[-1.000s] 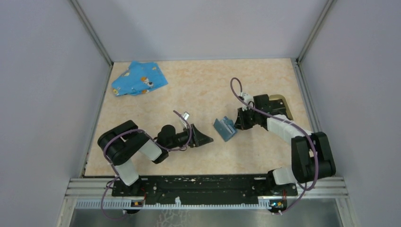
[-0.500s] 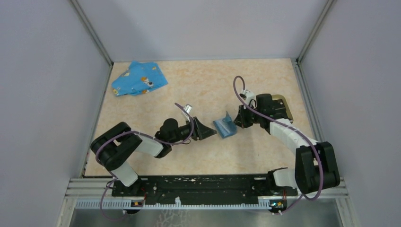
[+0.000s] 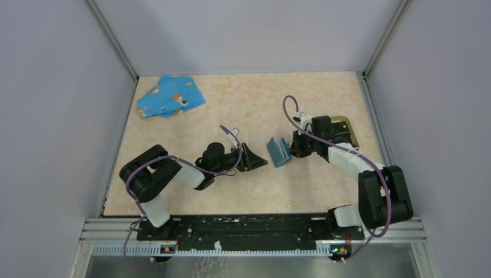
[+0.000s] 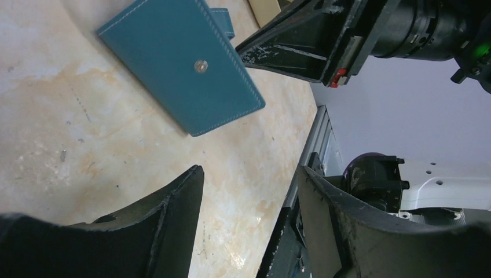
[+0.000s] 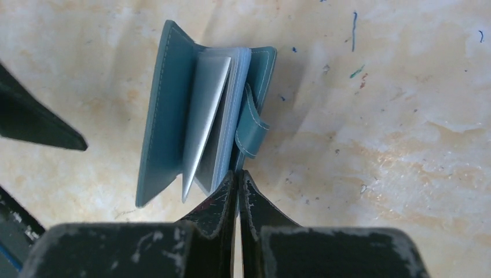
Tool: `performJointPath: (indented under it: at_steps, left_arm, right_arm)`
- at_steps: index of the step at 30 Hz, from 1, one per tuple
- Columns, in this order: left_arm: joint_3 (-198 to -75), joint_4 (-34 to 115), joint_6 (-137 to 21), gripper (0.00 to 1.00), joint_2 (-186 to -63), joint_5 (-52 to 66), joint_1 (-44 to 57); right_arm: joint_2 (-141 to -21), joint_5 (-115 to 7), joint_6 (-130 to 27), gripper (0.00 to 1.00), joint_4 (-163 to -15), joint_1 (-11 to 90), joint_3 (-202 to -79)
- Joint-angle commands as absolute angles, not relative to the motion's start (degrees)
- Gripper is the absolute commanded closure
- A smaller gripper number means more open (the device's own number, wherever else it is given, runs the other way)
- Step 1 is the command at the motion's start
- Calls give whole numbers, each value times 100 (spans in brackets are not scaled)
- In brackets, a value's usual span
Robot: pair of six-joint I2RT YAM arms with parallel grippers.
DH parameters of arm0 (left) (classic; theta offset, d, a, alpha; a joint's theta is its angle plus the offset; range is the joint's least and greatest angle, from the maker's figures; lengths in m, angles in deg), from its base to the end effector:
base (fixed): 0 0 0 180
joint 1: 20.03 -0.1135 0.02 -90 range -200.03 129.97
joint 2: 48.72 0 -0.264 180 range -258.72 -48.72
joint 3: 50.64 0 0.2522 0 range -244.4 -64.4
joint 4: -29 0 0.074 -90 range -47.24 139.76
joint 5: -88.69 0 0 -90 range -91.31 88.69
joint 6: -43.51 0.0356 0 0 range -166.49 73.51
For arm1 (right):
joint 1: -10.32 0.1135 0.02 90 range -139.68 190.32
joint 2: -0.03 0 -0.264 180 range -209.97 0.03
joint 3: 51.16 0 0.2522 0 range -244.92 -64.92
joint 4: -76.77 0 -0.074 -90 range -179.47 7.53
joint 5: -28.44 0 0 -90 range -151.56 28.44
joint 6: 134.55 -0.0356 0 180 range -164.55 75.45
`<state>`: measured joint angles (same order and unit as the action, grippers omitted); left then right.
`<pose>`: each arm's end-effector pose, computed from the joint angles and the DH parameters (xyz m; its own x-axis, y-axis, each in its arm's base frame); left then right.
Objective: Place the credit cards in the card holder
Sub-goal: Open the card holder at the center of the board.
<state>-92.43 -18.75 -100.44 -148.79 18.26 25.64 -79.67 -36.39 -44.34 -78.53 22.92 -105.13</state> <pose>0.2042 -0.2261 0.1393 -0.8061 -0.2649 -0.5291 0.4288 0.3545 -0.8309 0.2579 0.0732 0.1819 -0.7506 -0.1712 -0.6382 -0.4646 0.8235 0.3255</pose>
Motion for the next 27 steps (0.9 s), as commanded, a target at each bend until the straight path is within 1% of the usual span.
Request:
performJointPath:
  at_steps: [1, 8, 12, 15, 17, 27]
  left_arm:
    - [-9431, -2113, -9843, 33, -14716, 1989, 2605]
    - [-9903, -1983, -9829, 33, -14734, 2077, 2628]
    - [-10327, -1369, -9661, 35, -14937, 1911, 2729]
    - [-10486, -1265, -9663, 44, -15176, 1857, 2754]
    - [-10561, -1178, -9622, 46, -15289, 1800, 2752]
    - [-11096, -612, -9247, 46, -15499, 1864, 2752]
  right_arm:
    - [-7300, -3134, -4411, 100, -8214, 2307, -10442]
    - [-7378, -3008, -4411, 100, -8200, 2306, -10474]
    - [-7437, -3045, -4411, 100, -8166, 2307, -10491]
    - [-7458, -3032, -4411, 100, -8165, 2311, -10491]
    - [-7475, -3029, -4411, 100, -8156, 2307, -10498]
    - [-7456, -2983, -4414, 100, -8153, 2307, -10500]
